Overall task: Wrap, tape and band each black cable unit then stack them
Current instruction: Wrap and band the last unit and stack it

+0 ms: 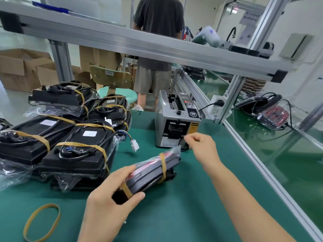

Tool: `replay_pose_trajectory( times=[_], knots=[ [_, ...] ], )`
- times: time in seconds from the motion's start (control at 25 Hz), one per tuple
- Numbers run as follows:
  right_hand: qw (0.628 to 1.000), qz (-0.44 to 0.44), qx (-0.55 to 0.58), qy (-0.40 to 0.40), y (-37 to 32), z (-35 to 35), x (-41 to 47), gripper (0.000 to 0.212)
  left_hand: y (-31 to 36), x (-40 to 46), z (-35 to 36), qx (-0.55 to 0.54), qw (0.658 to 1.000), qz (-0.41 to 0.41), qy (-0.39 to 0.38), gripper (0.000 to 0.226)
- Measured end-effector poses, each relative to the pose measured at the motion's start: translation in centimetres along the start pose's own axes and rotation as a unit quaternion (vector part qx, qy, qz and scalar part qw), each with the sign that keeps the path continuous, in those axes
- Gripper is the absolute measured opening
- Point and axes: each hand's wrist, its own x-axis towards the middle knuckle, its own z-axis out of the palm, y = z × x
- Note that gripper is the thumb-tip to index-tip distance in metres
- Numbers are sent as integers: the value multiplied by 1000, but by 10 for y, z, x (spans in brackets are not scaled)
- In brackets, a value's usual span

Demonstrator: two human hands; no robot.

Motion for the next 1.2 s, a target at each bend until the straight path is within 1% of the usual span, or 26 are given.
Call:
replay_pose_trajectory(
  times=[0.08,0.2,0.32,0.48,0.56,0.68,0.76,0.8,0.84,0.92,0.96,1.0,1.04,1.08,1.12,1.2],
  knots=[
    [989,105,106,-7,10,7,11,20,0,-7,4,27,998,-4,62,64],
    [957,187,220,21,4,27,28,15,-3,-10,8,53,994,0,97,65],
    [941,227,243,60,-8,39,44,19,-1,-9,7,54,993,11,102,56],
    [905,290,294,100,-15,46,53,28,-1,-9,9,50,993,14,102,56],
    [898,297,302,119,-15,50,57,32,-1,-9,10,50,993,11,107,56],
    [885,316,315,131,-19,57,59,26,1,-12,10,62,992,5,106,58],
    [882,320,322,124,-25,55,52,20,2,-14,11,66,992,-1,105,64],
    [888,306,326,105,-30,50,45,17,3,-15,11,66,992,-6,109,67],
    [901,271,332,69,-33,43,32,14,4,-15,12,66,991,-10,115,69],
    [935,134,326,-52,-40,30,-6,11,5,-14,13,65,990,-15,127,68],
    [940,58,313,-122,-43,23,-31,11,4,-14,15,63,989,-18,133,67],
    [935,-3,298,-193,-47,19,-58,8,4,-13,17,64,988,-22,138,66],
    [929,-44,270,-250,-48,17,-80,9,5,-14,18,67,987,-26,142,65],
    [927,-68,237,-282,-46,18,-95,10,5,-15,20,70,987,-32,145,66],
    [933,-78,207,-283,-42,20,-104,11,7,-17,21,73,986,-36,146,66],
    [951,-65,160,-256,-34,23,-110,15,10,-19,22,77,986,-37,145,66]
  ],
)
